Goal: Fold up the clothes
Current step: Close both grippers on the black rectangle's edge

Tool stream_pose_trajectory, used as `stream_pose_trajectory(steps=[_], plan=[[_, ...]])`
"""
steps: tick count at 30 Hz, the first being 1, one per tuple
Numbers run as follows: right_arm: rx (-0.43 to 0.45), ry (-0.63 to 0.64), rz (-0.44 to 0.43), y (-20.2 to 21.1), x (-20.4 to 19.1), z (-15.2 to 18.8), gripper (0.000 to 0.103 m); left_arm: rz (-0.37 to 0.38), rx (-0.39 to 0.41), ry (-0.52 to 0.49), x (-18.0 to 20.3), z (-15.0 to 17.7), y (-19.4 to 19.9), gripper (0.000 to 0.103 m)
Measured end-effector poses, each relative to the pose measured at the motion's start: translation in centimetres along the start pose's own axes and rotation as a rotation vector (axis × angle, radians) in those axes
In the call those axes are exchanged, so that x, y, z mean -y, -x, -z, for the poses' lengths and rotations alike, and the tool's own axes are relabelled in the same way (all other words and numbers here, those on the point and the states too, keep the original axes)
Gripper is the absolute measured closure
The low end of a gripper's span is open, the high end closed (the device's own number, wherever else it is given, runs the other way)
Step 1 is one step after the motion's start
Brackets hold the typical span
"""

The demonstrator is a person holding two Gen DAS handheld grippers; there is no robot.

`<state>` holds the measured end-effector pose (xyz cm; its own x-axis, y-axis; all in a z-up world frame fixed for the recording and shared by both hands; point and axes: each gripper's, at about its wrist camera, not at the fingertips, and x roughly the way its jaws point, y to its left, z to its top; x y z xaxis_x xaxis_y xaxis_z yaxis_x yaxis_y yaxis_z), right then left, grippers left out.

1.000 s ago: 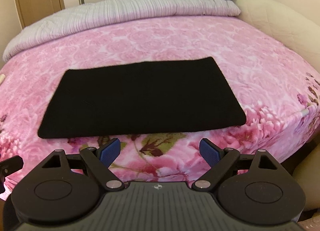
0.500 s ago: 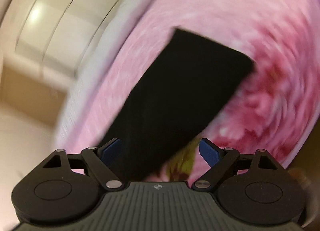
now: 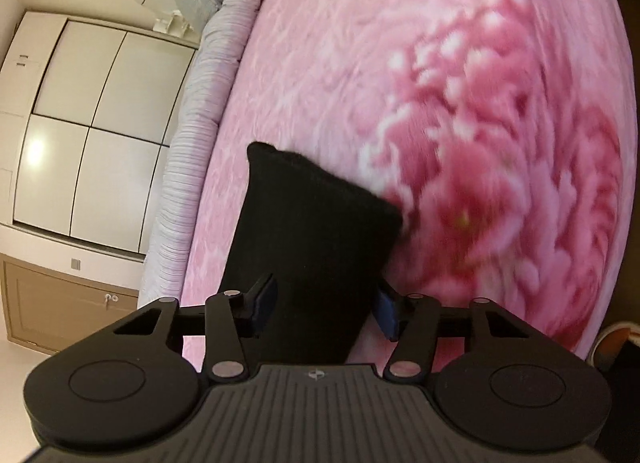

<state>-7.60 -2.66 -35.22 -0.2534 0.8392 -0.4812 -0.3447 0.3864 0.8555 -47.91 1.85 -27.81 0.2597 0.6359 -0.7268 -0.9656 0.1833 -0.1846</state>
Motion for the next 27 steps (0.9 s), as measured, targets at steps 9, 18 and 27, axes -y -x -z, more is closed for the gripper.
stream_pose_trajectory(steps=[9, 18, 27], plan=[[0.005, 0.087, 0.029, -0.8, -0.7, 0.0, 0.051, -0.009, -0.027, -0.091, 2.8, -0.1, -2.4, 0.021], [-0.026, 0.235, 0.176, -0.8, -3.3, 0.1, 0.076, -0.063, -0.038, -0.198, 4.1, 0.9, -3.9, 0.010], [0.177, 1.005, 0.186, 0.6, -15.4, 9.2, 0.080, 0.102, 0.044, 0.272, -7.7, 0.5, 3.8, 0.074]])
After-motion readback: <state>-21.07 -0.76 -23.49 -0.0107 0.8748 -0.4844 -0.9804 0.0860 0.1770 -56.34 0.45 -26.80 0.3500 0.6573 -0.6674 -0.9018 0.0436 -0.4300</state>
